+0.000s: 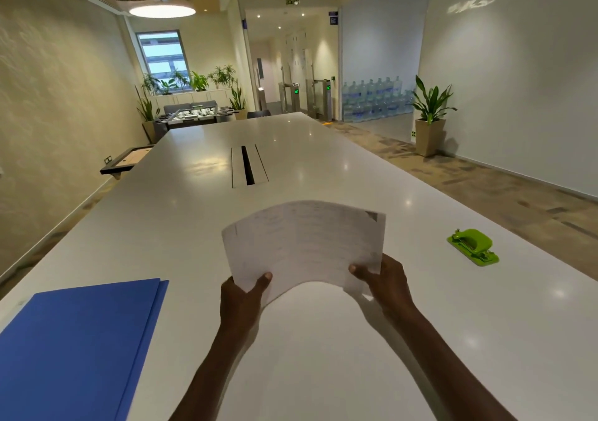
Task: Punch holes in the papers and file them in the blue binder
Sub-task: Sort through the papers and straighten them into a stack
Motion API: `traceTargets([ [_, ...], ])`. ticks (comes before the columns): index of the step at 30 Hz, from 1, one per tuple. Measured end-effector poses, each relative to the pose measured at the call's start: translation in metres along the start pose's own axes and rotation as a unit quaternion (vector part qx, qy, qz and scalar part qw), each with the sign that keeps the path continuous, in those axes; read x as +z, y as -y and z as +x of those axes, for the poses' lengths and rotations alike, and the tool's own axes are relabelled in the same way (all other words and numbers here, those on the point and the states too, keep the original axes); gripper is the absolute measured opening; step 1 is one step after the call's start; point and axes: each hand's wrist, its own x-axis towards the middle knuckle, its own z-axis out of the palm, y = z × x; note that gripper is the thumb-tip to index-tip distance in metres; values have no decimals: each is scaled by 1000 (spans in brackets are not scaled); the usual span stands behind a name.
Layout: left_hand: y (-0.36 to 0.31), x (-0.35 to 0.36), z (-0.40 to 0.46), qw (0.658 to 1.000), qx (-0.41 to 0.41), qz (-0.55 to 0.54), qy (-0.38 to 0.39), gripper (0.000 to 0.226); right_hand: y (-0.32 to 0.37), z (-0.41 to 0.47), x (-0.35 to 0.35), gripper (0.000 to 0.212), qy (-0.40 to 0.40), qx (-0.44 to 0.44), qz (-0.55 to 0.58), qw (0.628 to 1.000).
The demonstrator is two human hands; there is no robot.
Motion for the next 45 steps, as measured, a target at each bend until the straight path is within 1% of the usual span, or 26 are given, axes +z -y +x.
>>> traceTargets([
  [4, -1, -2, 13, 1000, 8, -17, -7, 47, 13, 8, -1, 28, 10, -9, 15, 1000],
  [6, 0, -1, 11, 1000, 10, -14, -2, 41, 11, 8, -1, 29, 14, -15, 6, 1000],
  [8, 6, 2, 5, 1000, -12, -25, 9, 32, -3, 7, 0, 27, 20, -7, -21, 1000],
  [10, 18, 6, 1, 998, -41, -47, 10, 28, -14, 3, 2, 23, 30, -1, -51, 998],
  [12, 19, 8, 1, 999, -35, -41, 1, 26, -15, 3, 4, 21, 32, -9, -77, 996],
  [14, 13, 6, 4, 1000, -15, -9, -14, 25, -10, 7, 3, 25, 11, -6, -78, 997],
  [15, 7, 4, 6, 999, 1, 24, -23, 27, -6, 11, 2, 30, -1, -5, -71, 997],
  [17, -6, -3, 15, 994, 51, 85, -33, 33, 3, 20, -2, 51, -16, -2, -57, 998],
  [19, -19, -10, 24, 986, 113, 114, -33, 34, 14, 28, -5, 73, -37, 1, -48, 998],
  [20, -27, -14, 26, 981, 144, 127, -35, 32, 22, 31, -7, 83, -54, -14, -58, 997],
  [22, -43, -21, 31, 965, 214, 148, -33, 27, 38, 37, -11, 102, -96, -76, -115, 986],
  [23, -51, -24, 32, 951, 259, 165, -29, 25, 46, 39, -13, 108, -114, -117, -152, 975],
  [25, -67, -29, 34, 920, 338, 199, -17, 21, 67, 41, -16, 112, -135, -205, -228, 942],
  [27, -79, -32, 38, 897, 385, 216, 4, 21, 83, 42, -17, 108, -130, -275, -296, 905],
  [29, -89, -34, 40, 881, 410, 235, 24, 19, 94, 42, -16, 99, -96, -309, -341, 883],
  [30, -92, -35, 42, 872, 419, 250, 37, 19, 97, 41, -15, 90, -67, -316, -347, 881],
  [34, -96, -35, 44, 848, 424, 310, 75, 23, 101, 32, -12, 39, 60, -288, -284, 913],
  [37, -102, -33, 37, 834, 449, 308, 83, 24, 95, 27, -8, 12, 79, -282, -280, 914],
  [38, -104, -32, 35, 834, 463, 290, 74, 25, 93, 26, -7, 7, 77, -279, -270, 918],
  [39, -106, -31, 32, 842, 469, 264, 49, 31, 92, 26, -7, 6, 75, -275, -254, 925],
  [40, -108, -30, 30, 858, 457, 233, 11, 46, 92, 25, -7, 6, 74, -265, -229, 934],
  [41, -110, -28, 28, 882, 426, 199, -30, 66, 94, 23, -8, 6, 74, -248, -196, 946],
  [42, -113, -26, 26, 909, 382, 155, -54, 84, 97, 21, -9, 8, 74, -221, -154, 960],
  [43, -116, -22, 24, 939, 323, 104, -54, 98, 99, 19, -9, 11, 74, -186, -108, 974],
  [44, -118, -18, 22, 966, 255, 40, -35, 105, 100, 18, -9, 16, 77, -146, -66, 984],
  [45, -118, -16, 21, 983, 184, -24, -3, 107, 100, 17, -9, 20, 86, -111, -33, 990],
])
